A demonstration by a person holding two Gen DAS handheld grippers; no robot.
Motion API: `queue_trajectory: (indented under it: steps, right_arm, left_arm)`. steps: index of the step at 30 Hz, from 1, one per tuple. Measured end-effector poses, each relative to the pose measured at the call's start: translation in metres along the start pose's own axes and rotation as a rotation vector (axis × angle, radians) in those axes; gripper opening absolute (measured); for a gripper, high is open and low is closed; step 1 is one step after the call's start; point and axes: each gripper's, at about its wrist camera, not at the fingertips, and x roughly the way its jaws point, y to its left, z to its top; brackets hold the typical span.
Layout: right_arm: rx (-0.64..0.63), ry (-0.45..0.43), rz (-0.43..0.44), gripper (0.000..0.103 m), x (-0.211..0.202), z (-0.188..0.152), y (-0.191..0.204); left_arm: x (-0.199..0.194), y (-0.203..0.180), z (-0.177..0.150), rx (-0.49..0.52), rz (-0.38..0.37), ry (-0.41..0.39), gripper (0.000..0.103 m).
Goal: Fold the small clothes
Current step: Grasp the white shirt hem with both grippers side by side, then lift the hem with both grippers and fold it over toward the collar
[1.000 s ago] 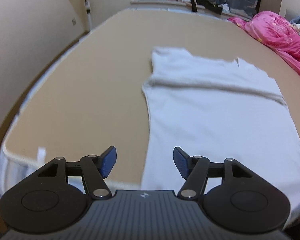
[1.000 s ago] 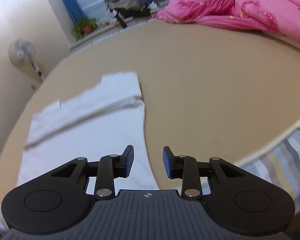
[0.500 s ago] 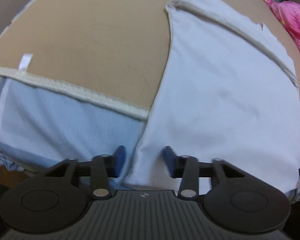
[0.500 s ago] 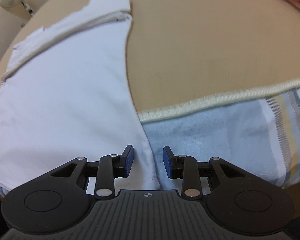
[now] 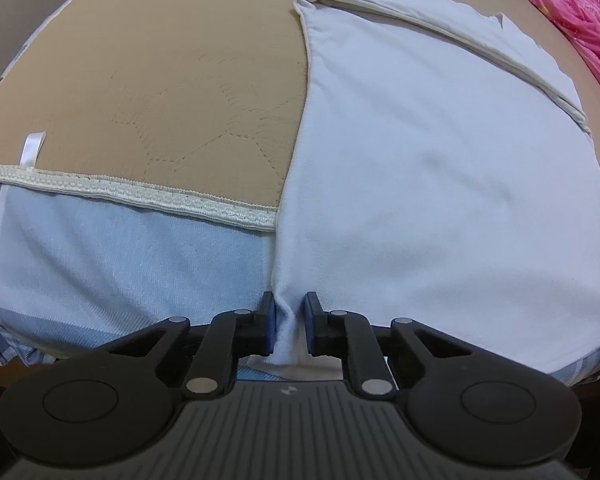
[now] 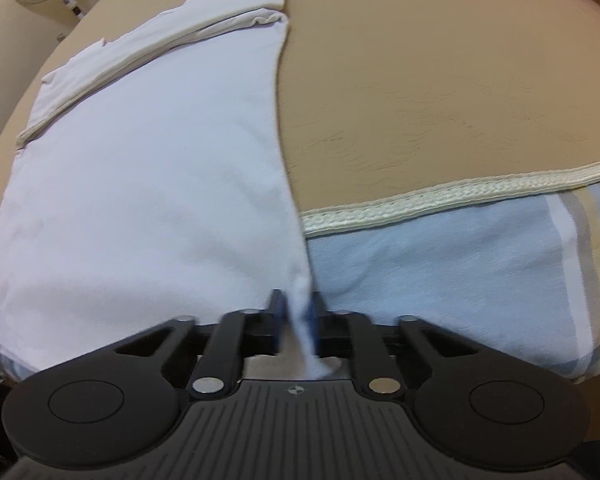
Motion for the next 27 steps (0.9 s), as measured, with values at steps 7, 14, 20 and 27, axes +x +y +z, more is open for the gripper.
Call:
queue_trajectory:
  steps: [7,14,20,27]
  right_arm:
    - [0.008,-0.014,0.007,0.006,-0.005,-0.002,-0.001]
    - [0.014,-0.078,0.043,0.005,-0.020,-0.002,-0.004]
    - [0.125,-0.257,0.204,0.004,-0.078,0.014,-0.023]
    - [0.128,-0.384,0.349,0.003,-0.165,0.009,-0.033]
  left_arm:
    - [-0.003,-0.011,-0.002,0.034,0.022,-0.015,0.011]
    - [-0.009,-0.015,-0.004,0.062,0.027,-0.042,0.005]
    - [-0.063,-0.027,-0.001,0.152,-0.025,-0.187,0.005]
    - [-0.155,-0.015,-0.019,0.204,-0.129,-0.339,0.005]
